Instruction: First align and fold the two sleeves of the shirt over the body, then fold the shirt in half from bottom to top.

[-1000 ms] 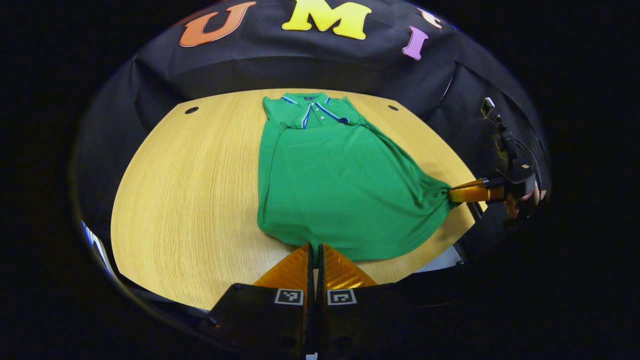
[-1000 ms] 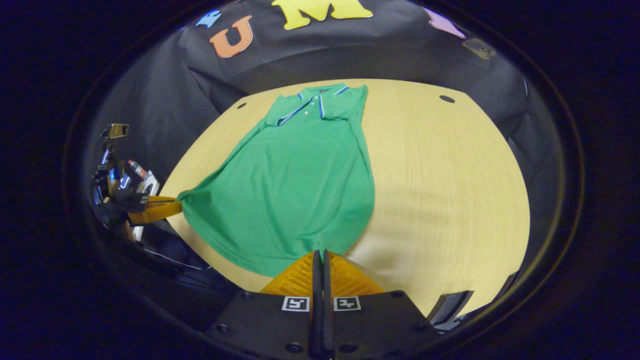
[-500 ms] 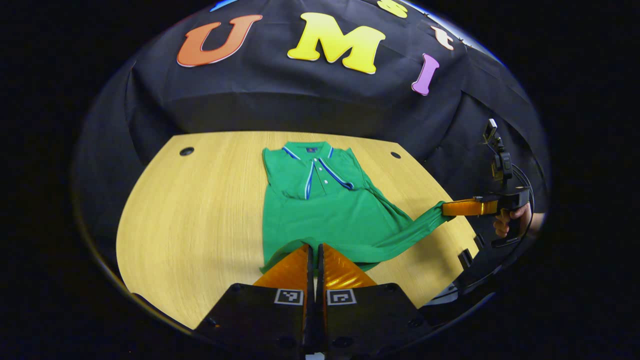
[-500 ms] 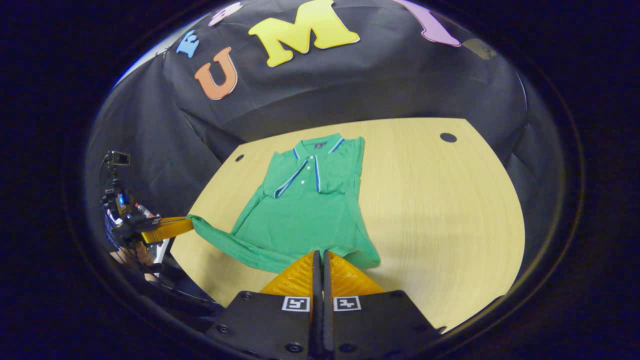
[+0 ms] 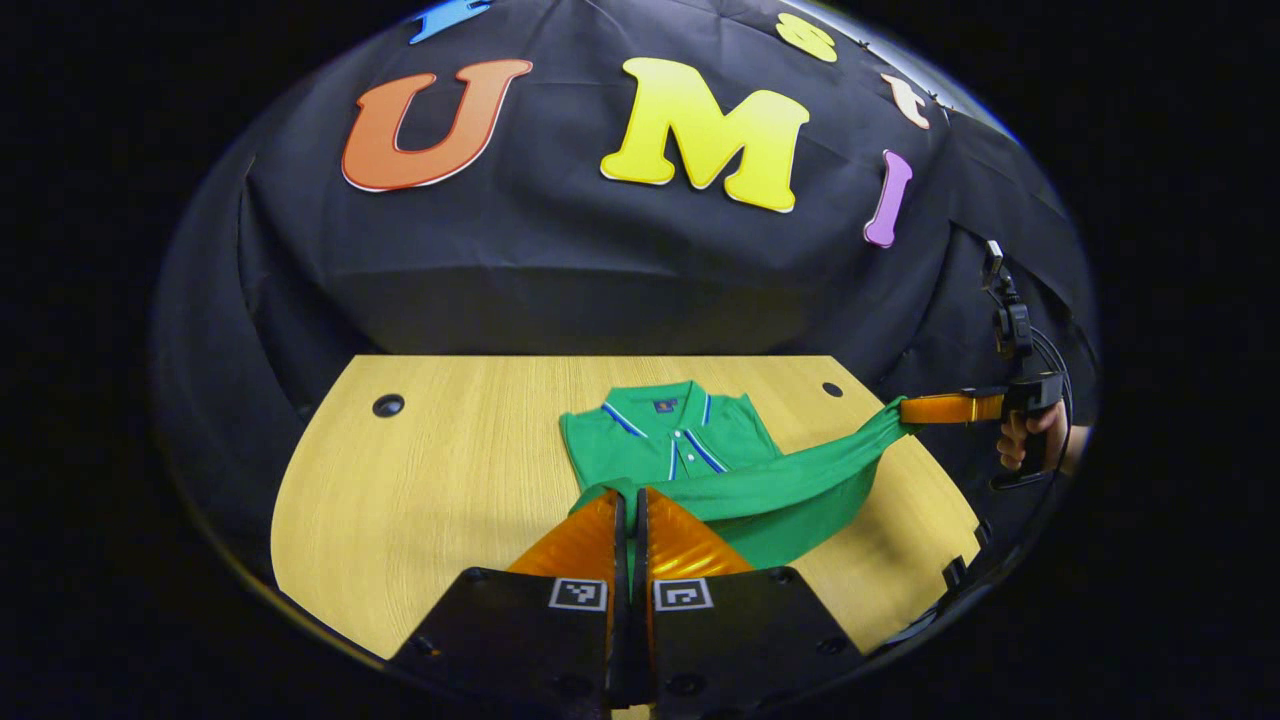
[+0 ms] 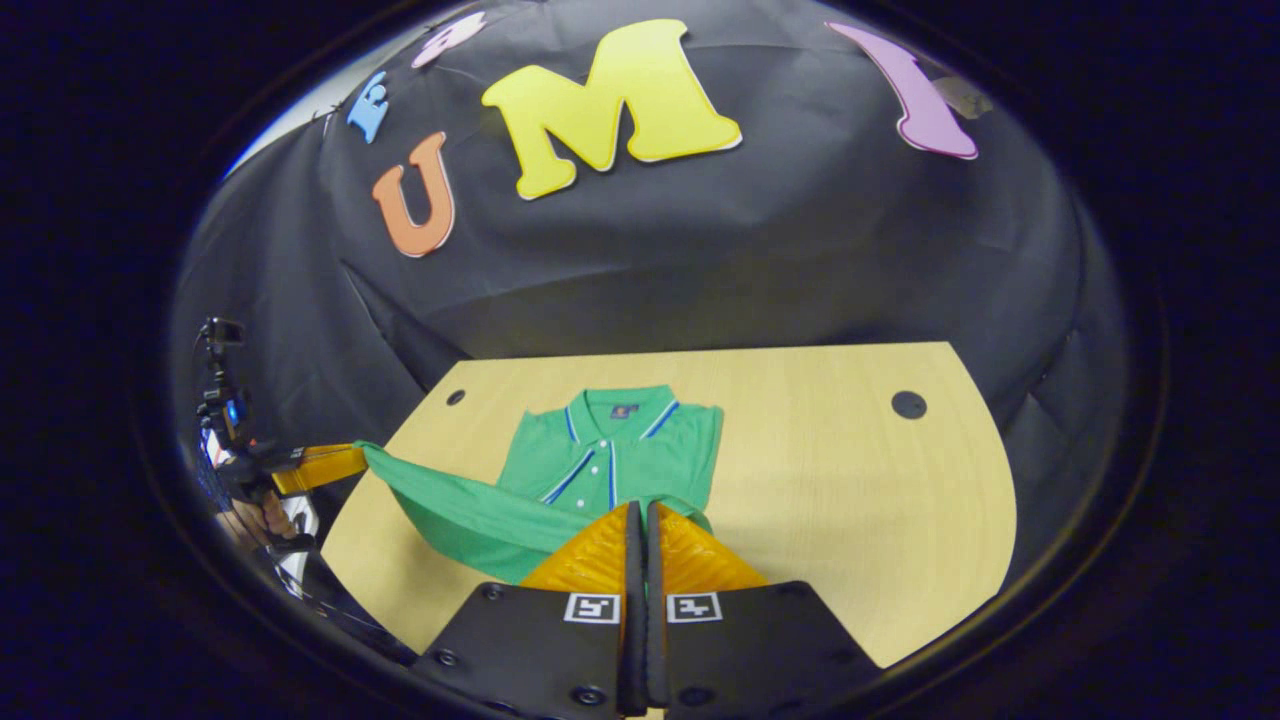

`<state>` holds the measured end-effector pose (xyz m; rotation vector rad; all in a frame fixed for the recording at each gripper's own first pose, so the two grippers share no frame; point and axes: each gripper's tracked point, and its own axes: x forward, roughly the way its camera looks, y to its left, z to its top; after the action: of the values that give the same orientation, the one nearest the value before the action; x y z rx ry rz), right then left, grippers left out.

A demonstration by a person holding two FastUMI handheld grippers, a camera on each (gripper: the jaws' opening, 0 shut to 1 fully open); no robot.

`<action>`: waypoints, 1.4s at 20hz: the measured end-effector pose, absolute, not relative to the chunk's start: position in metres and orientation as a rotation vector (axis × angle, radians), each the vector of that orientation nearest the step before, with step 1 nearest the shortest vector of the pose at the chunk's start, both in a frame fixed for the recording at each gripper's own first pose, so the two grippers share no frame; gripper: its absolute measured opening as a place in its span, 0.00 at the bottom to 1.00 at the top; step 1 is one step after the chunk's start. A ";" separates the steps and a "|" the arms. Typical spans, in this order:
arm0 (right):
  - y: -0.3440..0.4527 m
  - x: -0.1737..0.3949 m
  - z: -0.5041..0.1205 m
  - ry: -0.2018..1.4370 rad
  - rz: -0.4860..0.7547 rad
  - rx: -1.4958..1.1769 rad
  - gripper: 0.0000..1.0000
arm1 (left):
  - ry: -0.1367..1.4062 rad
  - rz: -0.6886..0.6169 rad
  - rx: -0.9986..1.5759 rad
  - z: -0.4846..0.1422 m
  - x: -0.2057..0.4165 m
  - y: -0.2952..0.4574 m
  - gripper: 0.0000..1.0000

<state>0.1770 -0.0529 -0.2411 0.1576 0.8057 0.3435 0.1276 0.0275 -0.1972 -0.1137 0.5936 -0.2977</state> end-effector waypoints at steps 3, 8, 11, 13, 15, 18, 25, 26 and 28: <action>-0.050 0.216 -0.248 0.776 0.327 0.150 0.05 | 0.568 -0.291 -0.115 -0.195 0.164 0.031 0.03; -0.047 0.277 -0.260 0.714 0.299 0.152 0.04 | 0.534 -0.278 -0.105 -0.206 0.219 0.038 0.03; -0.046 0.303 -0.268 0.694 0.284 0.168 0.02 | 0.520 -0.264 -0.122 -0.212 0.246 0.042 0.03; -0.045 0.316 -0.276 0.682 0.273 0.173 0.02 | 0.512 -0.255 -0.124 -0.218 0.261 0.044 0.03; -0.043 0.327 -0.288 0.679 0.269 0.163 0.02 | 0.505 -0.253 -0.115 -0.228 0.275 0.044 0.03; -0.037 0.343 -0.310 0.681 0.263 0.154 0.02 | 0.528 -0.260 -0.109 -0.254 0.291 0.041 0.03; -0.037 0.369 -0.367 0.710 0.226 0.096 0.02 | 0.575 -0.195 -0.161 -0.321 0.316 0.045 0.03; -0.037 0.371 -0.375 0.712 0.216 0.089 0.02 | 0.573 -0.185 -0.165 -0.329 0.320 0.045 0.03; -0.038 0.373 -0.396 0.739 0.206 0.055 0.02 | 0.583 -0.161 -0.155 -0.346 0.328 0.045 0.03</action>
<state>0.3731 -0.0382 -0.3960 0.0552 0.7390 0.2058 0.3277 0.0454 -0.3461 -0.1552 0.5826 -0.1613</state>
